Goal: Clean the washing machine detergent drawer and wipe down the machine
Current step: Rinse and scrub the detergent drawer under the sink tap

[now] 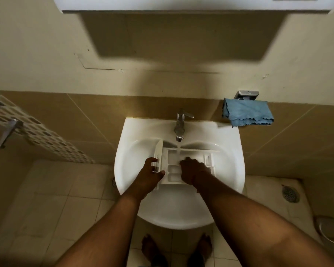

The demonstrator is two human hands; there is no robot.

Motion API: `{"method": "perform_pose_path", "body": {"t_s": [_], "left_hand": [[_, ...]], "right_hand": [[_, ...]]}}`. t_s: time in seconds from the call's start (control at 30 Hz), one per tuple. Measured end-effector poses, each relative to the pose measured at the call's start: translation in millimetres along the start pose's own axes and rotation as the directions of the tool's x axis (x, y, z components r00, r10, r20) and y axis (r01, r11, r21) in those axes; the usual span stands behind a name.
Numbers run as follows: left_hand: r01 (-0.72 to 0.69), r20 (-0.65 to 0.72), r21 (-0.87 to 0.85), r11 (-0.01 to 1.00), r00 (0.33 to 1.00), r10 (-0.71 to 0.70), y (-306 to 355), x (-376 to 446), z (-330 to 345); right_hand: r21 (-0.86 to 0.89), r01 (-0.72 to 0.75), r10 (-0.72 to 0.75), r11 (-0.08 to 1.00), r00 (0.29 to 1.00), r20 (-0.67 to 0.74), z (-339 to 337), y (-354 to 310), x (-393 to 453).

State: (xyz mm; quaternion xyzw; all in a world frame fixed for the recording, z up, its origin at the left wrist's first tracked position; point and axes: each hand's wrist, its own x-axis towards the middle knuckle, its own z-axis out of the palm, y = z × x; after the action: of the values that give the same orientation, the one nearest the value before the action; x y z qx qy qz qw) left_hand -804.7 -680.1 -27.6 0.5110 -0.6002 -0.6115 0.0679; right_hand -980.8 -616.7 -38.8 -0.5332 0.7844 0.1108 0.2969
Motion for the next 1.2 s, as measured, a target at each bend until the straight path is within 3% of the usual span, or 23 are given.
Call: {"method": "perform_pose_path", "body": {"t_s": [0.07,0.1,0.2,0.27,0.37,0.43,0.47,0.5,0.63,0.7,0.8,0.9,0.97,1.03,1.07,1.1,1.13,1.2], "left_hand": [[0.002,0.014,0.001,1.0,1.0,-0.002,0.2,-0.1,-1.6],[0.001,0.02,0.007,1.0,1.0,-0.001,0.0,0.2,-2.5],[-0.018,0.033,0.033,0.999,0.999,0.017,-0.1,2.0,-3.7],[-0.031,0.036,0.055,0.998,0.999,0.029,-0.5,3.1,-4.3],[-0.028,0.05,0.057,0.998,0.998,0.025,-0.6,3.5,-4.9],[-0.022,0.052,0.057,0.998,0.998,0.019,-0.6,3.8,-5.4],[-0.022,0.05,0.059,0.998,0.999,0.019,-0.7,4.0,-5.6],[-0.024,0.047,0.062,0.998,0.999,0.021,-0.8,4.0,-5.6],[-0.057,0.049,0.082,0.995,0.997,0.053,-1.9,4.1,-5.0],[-0.059,0.046,0.081,0.995,0.997,0.055,-2.2,4.5,-5.3],[-0.04,0.039,0.082,0.996,0.999,0.037,-2.2,4.1,-5.4],[-0.032,0.028,0.087,0.996,0.999,0.03,-3.1,3.9,-5.5],[-0.032,0.027,0.086,0.996,0.999,0.03,-2.5,3.8,-4.9],[-0.034,0.024,0.087,0.996,0.999,0.032,-2.3,3.6,-4.5],[-0.039,0.024,0.087,0.995,0.999,0.037,-2.1,3.8,-4.2],[-0.043,0.027,0.089,0.995,0.999,0.041,-1.8,3.7,-4.3],[-0.041,0.029,0.091,0.995,0.999,0.039,-1.4,3.5,-4.1],[-0.025,0.027,0.09,0.996,0.999,0.022,-0.5,3.6,-3.6]], "right_hand": [[-0.088,-0.186,0.19,0.979,0.981,0.043,-0.2,11.2,-2.1],[-0.083,-0.178,0.182,0.98,0.982,0.044,-0.4,10.3,-0.7],[0.119,0.135,-0.131,0.984,0.991,-0.041,-1.0,-12.5,6.1],[0.151,0.228,-0.223,0.962,0.974,-0.051,0.8,-21.2,7.9],[0.023,0.011,-0.011,1.0,1.0,-0.003,4.2,-0.3,7.4],[-0.054,-0.187,0.188,0.981,0.982,0.029,4.4,17.1,4.9],[-0.068,-0.212,0.215,0.975,0.976,0.041,3.1,19.9,5.1],[-0.039,-0.181,0.183,0.983,0.982,0.042,1.5,17.5,7.1],[0.232,0.225,-0.224,0.946,0.974,-0.031,-0.9,-19.7,14.3],[0.237,0.256,-0.251,0.937,0.967,-0.049,-1.0,-21.0,15.0],[0.011,0.077,-0.077,0.997,0.997,-0.015,4.1,8.7,8.5],[-0.064,-0.146,0.145,0.987,0.989,-0.03,9.1,30.7,3.6],[-0.024,-0.103,0.103,0.994,0.995,-0.007,7.5,24.1,5.9],[0.18,0.017,-0.021,0.983,1.0,0.019,2.0,9.6,9.8],[0.365,0.077,-0.08,0.928,0.997,-0.006,-0.3,2.6,12.1],[0.582,0.119,-0.101,0.804,0.993,-0.064,-4.2,-4.6,12.6],[0.793,0.127,-0.04,0.596,0.991,-0.129,-9.5,-11.3,13.3],[0.995,0.099,0.153,-0.018,0.984,-0.095,-20.9,-23.7,14.6]]}}
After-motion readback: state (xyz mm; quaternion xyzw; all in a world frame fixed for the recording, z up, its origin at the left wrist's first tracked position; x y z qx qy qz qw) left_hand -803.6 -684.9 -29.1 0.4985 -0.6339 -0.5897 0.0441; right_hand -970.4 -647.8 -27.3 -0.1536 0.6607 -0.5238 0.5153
